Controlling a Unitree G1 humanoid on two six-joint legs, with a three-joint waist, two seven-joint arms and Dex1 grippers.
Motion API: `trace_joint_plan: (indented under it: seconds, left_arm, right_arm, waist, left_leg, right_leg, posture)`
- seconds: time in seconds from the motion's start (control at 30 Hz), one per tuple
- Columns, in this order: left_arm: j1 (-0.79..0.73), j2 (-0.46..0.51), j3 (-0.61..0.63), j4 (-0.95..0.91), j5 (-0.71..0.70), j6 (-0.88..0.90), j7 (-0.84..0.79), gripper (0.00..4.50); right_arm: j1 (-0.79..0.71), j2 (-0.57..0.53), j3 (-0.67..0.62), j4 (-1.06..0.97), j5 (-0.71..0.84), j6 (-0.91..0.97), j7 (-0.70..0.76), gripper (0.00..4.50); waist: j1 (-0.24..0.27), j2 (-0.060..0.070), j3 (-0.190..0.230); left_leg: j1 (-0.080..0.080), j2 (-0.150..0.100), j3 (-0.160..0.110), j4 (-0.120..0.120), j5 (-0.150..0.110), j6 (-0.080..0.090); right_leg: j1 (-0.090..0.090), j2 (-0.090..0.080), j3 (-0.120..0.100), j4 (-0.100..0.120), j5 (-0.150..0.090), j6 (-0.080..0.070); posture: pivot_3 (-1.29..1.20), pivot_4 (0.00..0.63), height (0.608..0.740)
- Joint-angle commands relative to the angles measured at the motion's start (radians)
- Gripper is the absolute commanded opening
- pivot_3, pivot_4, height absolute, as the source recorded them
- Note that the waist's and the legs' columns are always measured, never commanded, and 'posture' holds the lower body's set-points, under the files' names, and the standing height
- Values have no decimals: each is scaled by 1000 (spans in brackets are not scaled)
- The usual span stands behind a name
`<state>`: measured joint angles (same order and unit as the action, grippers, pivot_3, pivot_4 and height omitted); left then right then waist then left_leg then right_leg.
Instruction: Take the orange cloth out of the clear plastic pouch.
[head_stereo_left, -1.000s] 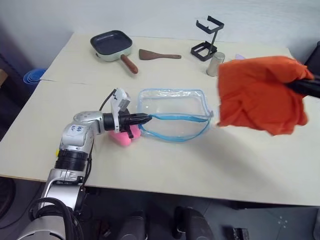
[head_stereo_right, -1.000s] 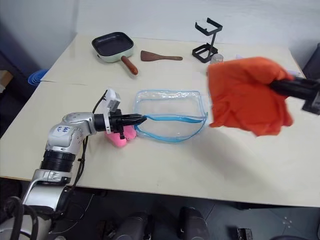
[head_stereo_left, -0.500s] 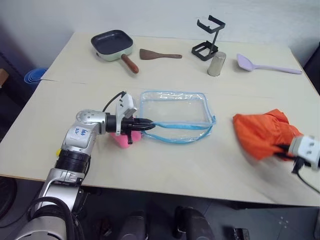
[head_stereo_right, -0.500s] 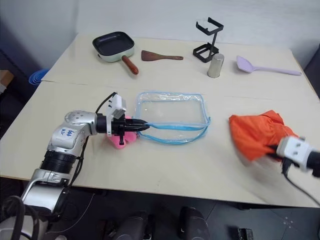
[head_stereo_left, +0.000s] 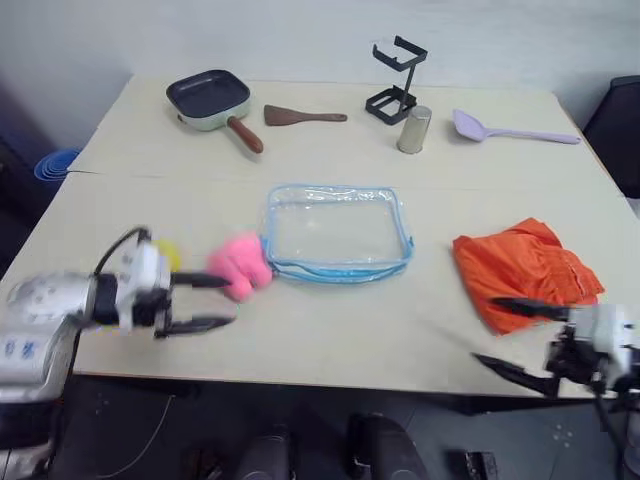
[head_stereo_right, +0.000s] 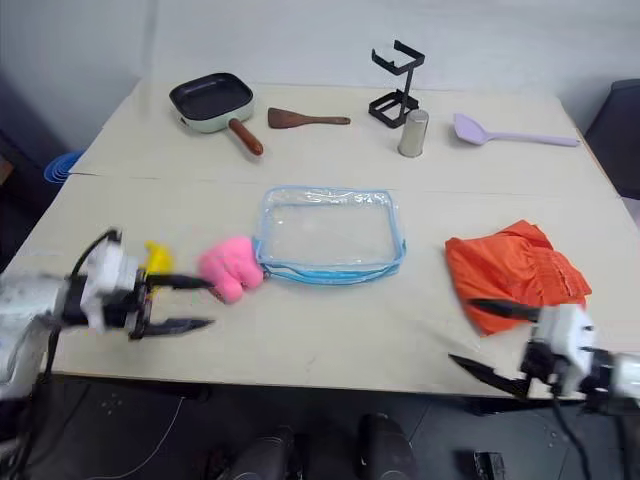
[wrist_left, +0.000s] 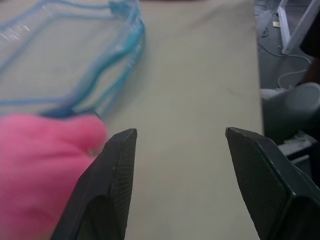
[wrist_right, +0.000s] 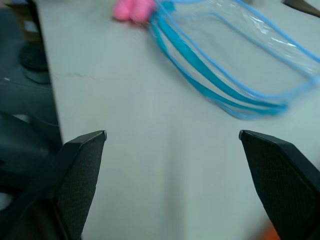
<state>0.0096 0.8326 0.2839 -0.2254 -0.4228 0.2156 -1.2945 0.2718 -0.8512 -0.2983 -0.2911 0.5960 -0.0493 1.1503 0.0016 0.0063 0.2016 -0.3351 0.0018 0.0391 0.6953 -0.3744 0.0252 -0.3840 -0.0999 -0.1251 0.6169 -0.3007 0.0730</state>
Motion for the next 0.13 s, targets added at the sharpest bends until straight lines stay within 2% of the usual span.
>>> trace_joint_plan:
  seconds: [0.03,0.13]
  left_arm:
    - [138,-31,101,-67,61,-153,54,2966]
    - [228,-68,140,-95,71,-180,121,2966]
  right_arm:
    - [-79,38,82,57,-106,-96,19,4462]
    - [-140,102,124,170,-175,-179,4,4462]
  waist:
    - [5,0,0]
    - [8,0,0]
  left_leg:
    - [0,0,0,0,0,0]
    - [-1,-1,0,-1,-1,1]
  right_leg:
    - [0,-1,0,0,0,0]
    - [-1,-1,0,-1,0,-1]
  posture:
    - [0,150,740]
    - [0,150,740]
